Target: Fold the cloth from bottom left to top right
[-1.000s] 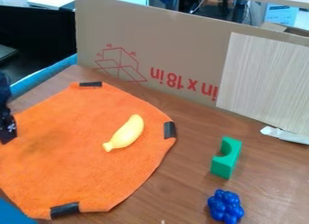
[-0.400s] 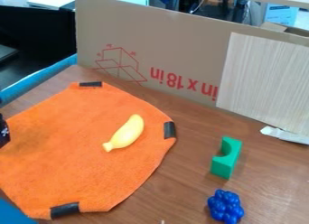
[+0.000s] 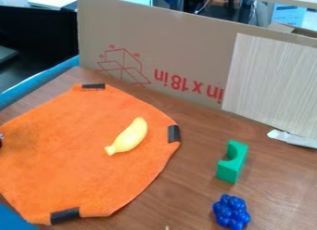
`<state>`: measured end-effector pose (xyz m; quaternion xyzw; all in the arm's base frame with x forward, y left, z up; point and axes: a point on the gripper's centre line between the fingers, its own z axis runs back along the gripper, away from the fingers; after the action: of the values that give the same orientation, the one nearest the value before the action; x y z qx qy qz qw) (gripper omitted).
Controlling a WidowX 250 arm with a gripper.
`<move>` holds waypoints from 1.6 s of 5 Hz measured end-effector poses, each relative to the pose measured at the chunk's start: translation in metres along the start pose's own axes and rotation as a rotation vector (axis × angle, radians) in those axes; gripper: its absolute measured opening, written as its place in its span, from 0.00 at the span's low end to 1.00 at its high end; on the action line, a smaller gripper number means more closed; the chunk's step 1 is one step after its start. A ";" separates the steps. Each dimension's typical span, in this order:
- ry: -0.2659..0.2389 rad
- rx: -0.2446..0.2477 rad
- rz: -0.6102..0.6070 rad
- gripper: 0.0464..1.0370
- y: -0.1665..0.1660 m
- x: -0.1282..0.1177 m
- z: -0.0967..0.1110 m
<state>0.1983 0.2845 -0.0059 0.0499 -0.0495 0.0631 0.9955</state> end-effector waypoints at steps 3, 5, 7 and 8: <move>-0.037 -0.075 -0.043 0.02 -0.023 0.016 0.019; -0.040 -0.184 -0.028 0.01 -0.074 0.061 0.051; -0.004 -0.252 -0.019 0.01 -0.135 0.103 0.064; 0.011 -0.291 -0.057 0.01 -0.166 0.113 0.070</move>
<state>0.3246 0.1268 0.0599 -0.0941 -0.0514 0.0270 0.9939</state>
